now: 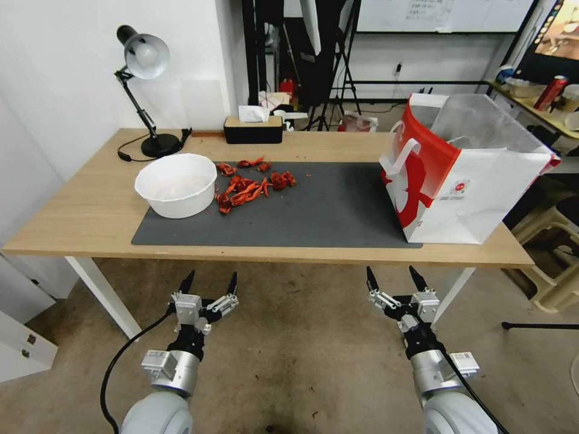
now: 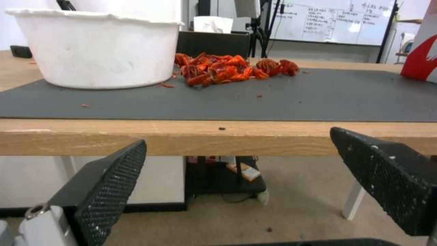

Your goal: Close the takeout container lid, then place the container into the takeout bag.

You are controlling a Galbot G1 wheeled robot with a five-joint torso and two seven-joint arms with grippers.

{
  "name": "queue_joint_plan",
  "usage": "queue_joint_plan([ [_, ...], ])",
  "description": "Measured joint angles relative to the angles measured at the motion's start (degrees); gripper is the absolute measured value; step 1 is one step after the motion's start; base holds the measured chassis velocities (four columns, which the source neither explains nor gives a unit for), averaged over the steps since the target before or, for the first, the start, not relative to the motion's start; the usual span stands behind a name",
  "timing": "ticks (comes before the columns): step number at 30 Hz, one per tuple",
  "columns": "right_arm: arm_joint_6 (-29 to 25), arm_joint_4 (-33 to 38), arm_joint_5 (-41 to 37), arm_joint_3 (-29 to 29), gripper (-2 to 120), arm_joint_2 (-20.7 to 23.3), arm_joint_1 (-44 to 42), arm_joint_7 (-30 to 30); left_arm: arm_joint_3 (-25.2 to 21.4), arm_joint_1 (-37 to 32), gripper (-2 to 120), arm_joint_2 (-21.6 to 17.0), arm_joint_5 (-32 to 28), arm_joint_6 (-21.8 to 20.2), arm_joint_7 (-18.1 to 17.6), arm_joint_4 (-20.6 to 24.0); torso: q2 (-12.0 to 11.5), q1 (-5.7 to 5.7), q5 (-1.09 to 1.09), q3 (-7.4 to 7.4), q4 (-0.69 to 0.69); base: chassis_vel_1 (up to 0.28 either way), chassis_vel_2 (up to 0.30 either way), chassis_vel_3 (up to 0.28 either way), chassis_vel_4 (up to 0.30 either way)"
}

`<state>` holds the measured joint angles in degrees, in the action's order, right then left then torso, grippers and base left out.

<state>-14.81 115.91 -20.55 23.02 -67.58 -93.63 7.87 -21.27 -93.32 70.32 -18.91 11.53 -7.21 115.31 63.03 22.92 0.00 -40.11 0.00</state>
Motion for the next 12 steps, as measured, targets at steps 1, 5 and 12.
queue_joint_plan([
  [1, 0.01, 0.00, -0.01, 0.00, 100, 0.01, 0.00, 0.00, 0.00, 0.00, 100, 0.00, -0.01, 0.00, 0.00, 0.00, 0.00, 0.00, 0.00, 0.00, 0.00, 0.000, 0.000, 0.000, 0.000],
  [5, 0.02, 0.02, -0.02, 0.01, 100, 0.01, 0.00, 0.00, -0.01, 0.00, 100, -0.01, -0.02, -0.02, 0.00, 0.01, 0.00, 0.00, 0.00, 0.00, 0.00, 0.000, 0.000, 0.000, 0.000],
  [12, 0.04, 0.03, -0.03, 0.02, 100, 0.02, 0.01, 0.00, -0.01, 0.00, 100, -0.01, -0.03, -0.03, 0.00, 0.02, -0.01, 0.00, 0.00, 0.00, 0.00, 0.000, 0.000, 0.000, 0.000],
])
